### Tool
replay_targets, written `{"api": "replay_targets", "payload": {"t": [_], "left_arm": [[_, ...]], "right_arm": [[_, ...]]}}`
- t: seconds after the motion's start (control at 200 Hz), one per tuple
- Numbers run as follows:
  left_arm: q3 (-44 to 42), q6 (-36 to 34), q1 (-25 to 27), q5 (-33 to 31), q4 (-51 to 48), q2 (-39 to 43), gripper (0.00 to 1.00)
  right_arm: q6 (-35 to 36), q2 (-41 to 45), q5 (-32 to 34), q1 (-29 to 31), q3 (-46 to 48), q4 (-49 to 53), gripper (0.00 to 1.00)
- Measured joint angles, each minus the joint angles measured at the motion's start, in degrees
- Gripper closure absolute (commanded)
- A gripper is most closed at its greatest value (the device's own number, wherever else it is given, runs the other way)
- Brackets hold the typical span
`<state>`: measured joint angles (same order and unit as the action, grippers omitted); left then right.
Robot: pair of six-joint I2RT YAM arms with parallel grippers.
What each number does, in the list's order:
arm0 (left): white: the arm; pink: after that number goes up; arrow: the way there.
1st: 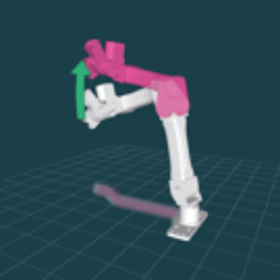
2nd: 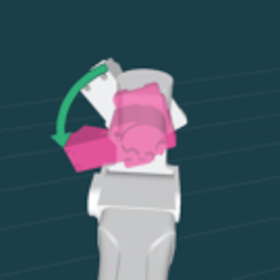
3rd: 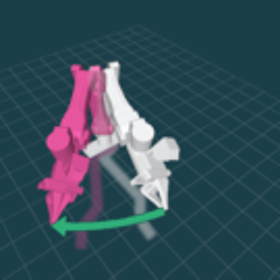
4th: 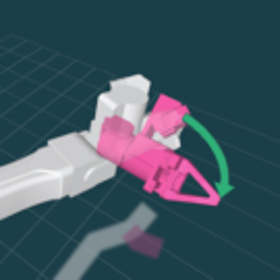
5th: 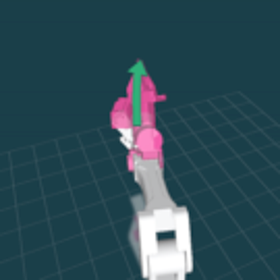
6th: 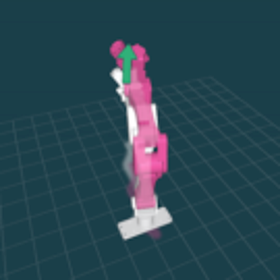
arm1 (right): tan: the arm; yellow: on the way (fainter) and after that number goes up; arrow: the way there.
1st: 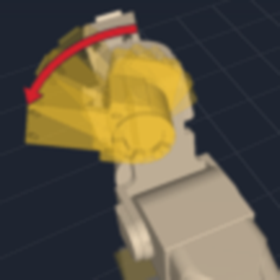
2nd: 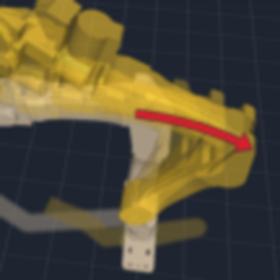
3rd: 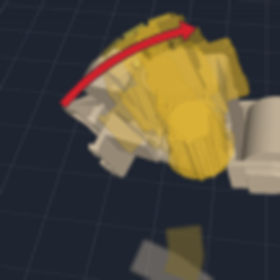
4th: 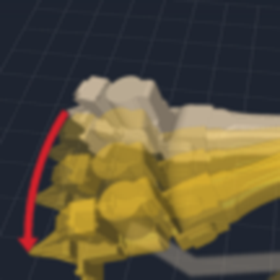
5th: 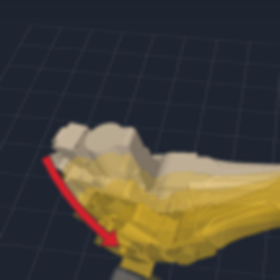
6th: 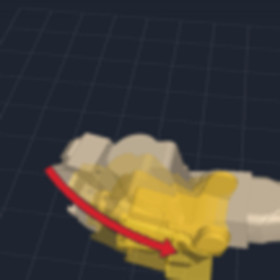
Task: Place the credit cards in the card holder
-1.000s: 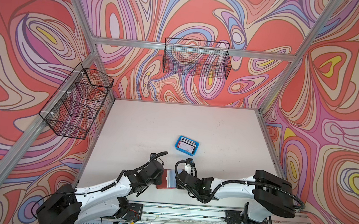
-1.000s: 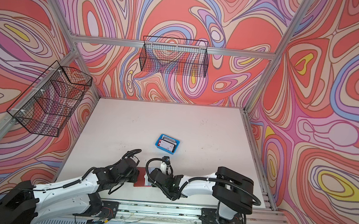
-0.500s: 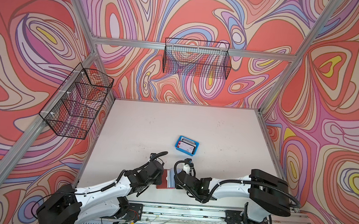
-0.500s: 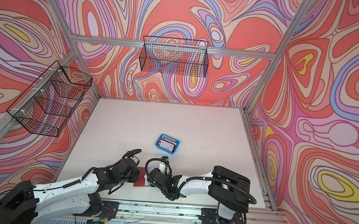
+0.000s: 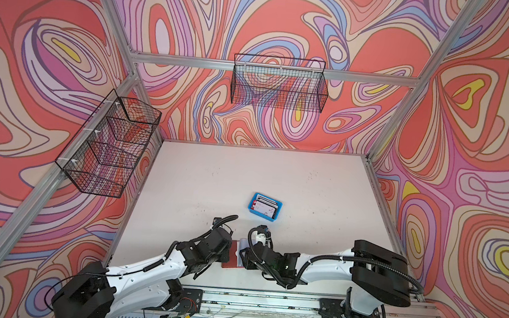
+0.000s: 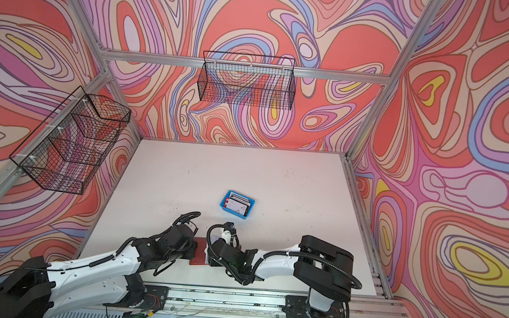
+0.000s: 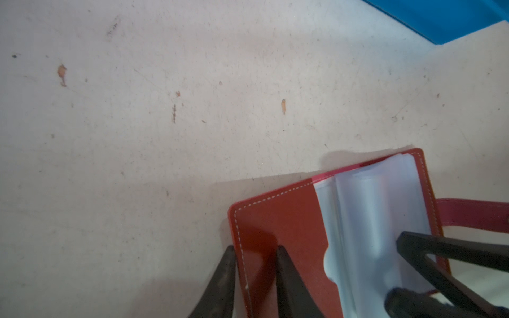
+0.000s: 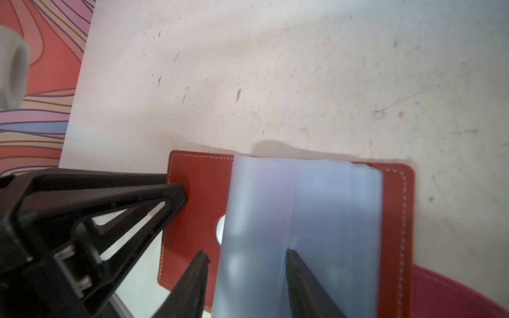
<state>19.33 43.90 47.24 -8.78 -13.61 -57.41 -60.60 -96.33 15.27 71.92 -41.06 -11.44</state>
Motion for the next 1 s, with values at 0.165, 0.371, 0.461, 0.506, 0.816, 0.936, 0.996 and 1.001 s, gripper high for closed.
{"api": "replay_targets", "payload": {"t": [0.165, 0.371, 0.461, 0.506, 0.816, 0.936, 0.996, 1.001], "left_arm": [[0.0, -0.2, 0.0, 0.0, -0.8, 0.5, 0.72], [0.0, -0.2, 0.0, 0.0, -1.1, 0.9, 0.72], [0.0, -0.2, 0.0, 0.0, -1.4, 1.0, 0.72], [0.0, -0.2, 0.0, 0.0, -1.5, 1.1, 0.72], [0.0, -0.2, 0.0, 0.0, -1.7, 2.1, 0.72], [0.0, -0.2, 0.0, 0.0, -1.8, 2.3, 0.72], [0.0, -0.2, 0.0, 0.0, -1.9, 2.3, 0.72], [0.0, -0.2, 0.0, 0.0, -1.9, 2.3, 0.72]], "right_arm": [[0.4, 0.0, -0.8, 0.0, 0.0, -1.4, 0.51], [1.0, 0.0, -1.7, 0.0, 0.0, -3.3, 0.51], [1.0, 0.0, -2.1, 0.0, 0.0, -4.3, 0.51], [1.0, 0.0, -2.4, 0.0, 0.0, -4.9, 0.50], [1.1, 0.0, -4.2, 0.0, 0.3, -9.0, 0.51], [1.1, -0.2, -4.4, 0.0, 0.3, -9.7, 0.51], [1.1, -0.4, -4.7, 0.0, 0.3, -10.1, 0.51], [1.1, -0.5, -4.7, 0.0, 0.3, -10.1, 0.51]]}}
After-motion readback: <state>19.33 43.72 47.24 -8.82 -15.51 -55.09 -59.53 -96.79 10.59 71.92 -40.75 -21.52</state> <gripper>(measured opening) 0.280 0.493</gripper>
